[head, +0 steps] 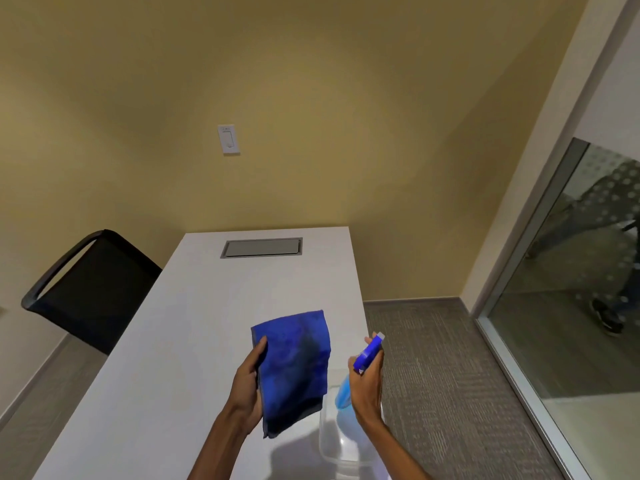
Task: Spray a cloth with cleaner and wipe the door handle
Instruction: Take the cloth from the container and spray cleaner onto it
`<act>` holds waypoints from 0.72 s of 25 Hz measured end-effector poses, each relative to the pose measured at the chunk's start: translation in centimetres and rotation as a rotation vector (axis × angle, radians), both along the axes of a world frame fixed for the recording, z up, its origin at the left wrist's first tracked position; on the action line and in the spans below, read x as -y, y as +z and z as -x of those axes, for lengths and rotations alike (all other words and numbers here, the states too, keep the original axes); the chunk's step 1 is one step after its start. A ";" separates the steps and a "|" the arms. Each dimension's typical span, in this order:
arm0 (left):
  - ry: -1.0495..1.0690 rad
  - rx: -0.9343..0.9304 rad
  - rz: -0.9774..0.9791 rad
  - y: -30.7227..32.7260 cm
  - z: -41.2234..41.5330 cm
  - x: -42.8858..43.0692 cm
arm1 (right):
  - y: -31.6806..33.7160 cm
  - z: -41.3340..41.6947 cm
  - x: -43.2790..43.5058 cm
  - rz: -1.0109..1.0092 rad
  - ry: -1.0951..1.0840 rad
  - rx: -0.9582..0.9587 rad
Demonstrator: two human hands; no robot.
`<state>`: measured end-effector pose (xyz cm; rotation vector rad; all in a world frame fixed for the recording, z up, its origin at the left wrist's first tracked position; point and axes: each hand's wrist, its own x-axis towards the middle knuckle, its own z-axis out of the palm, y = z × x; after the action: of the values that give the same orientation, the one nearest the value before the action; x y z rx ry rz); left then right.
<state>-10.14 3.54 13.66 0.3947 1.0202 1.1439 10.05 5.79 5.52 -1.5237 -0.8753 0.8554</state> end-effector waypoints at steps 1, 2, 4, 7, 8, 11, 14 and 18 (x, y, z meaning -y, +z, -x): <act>0.001 -0.010 -0.009 0.2 -0.1 -0.2 | 1.0 -0.8 0.5 -0.078 0.025 0.029; 0.008 -0.017 -0.014 0.4 -0.2 -0.5 | 2.1 -1.7 1.0 -0.159 0.060 0.049; 0.024 -0.020 -0.023 1.1 -0.8 -1.0 | 4.8 -3.7 2.4 -0.284 0.154 0.064; -0.006 0.011 -0.082 2.7 -2.4 -1.7 | 8.8 -6.4 4.9 -0.362 0.310 0.051; -0.020 0.022 -0.103 3.3 -3.2 -1.9 | 10.0 -7.0 5.7 -0.365 0.344 0.032; -0.067 0.028 -0.154 4.7 -5.8 -2.2 | 12.8 -8.5 7.8 -0.305 0.445 -0.090; -0.124 0.000 -0.191 5.9 -8.5 -2.2 | 15.0 -9.0 9.8 -0.240 0.564 -0.115; -0.208 -0.033 -0.236 7.4 -11.8 -1.7 | 16.8 -9.4 12.3 -0.169 0.616 -0.004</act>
<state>1.62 5.25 21.04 0.6936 0.8530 1.0741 19.40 -6.47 22.33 -1.1092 -1.4113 1.1836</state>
